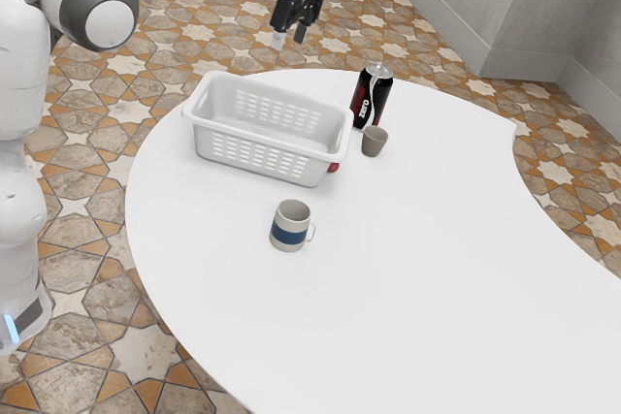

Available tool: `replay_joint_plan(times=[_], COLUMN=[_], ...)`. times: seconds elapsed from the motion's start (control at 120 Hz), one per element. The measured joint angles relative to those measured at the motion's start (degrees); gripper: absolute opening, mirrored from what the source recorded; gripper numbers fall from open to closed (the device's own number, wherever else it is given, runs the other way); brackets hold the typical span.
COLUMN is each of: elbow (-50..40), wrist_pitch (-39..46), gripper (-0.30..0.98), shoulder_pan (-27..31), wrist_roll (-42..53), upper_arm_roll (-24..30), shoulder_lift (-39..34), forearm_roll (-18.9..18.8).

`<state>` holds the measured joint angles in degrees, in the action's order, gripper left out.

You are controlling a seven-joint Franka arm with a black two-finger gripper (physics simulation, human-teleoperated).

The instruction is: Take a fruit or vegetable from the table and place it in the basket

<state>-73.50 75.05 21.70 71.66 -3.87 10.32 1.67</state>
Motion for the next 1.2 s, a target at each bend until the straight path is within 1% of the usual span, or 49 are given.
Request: replay_joint_plan(times=[0.275, 0.325, 0.375, 0.425, 0.55, 0.583, 0.642, 0.692, 0.808, 0.933, 1.033, 1.2], elbow=[0.32, 3.72, 8.83, 11.63, 13.27, 13.43, 13.95, 14.57, 17.89, 18.63, 18.65, 18.59], wrist_pitch=[0.0, -0.02, 0.13, 1.3, 9.21, 11.76, 15.77, 18.74, 24.22, 28.77, 31.14, 33.02], gripper=[0.68, 0.68, 0.68, 0.68, 0.69, 0.68, 0.68, 0.68, 0.68, 0.68, 0.68, 0.68], shoulder_pan=[0.21, 0.27, 0.24, -0.4, -1.53, -1.83, -1.8, -2.07, -3.79, -5.78, -6.62, -7.53], wrist_roll=[0.93, 1.08, 1.22, 1.34, 2.01, 2.41, 3.12, 3.7, 4.89, 5.94, 6.64, 7.57], upper_arm_roll=[-0.01, -0.15, 0.81, 3.7, 19.04, 22.26, 26.79, 29.01, 31.1, 32.21, 32.32, 32.08], shoulder_lift=[0.31, 0.1, -0.12, -0.21, 1.79, 2.83, 5.26, 7.92, 13.8, 20.04, 21.31, 21.51], forearm_roll=[-0.01, -0.16, -1.33, -2.23, -3.73, -3.98, -4.3, -4.77, -6.73, -9.47, -10.95, -12.23])
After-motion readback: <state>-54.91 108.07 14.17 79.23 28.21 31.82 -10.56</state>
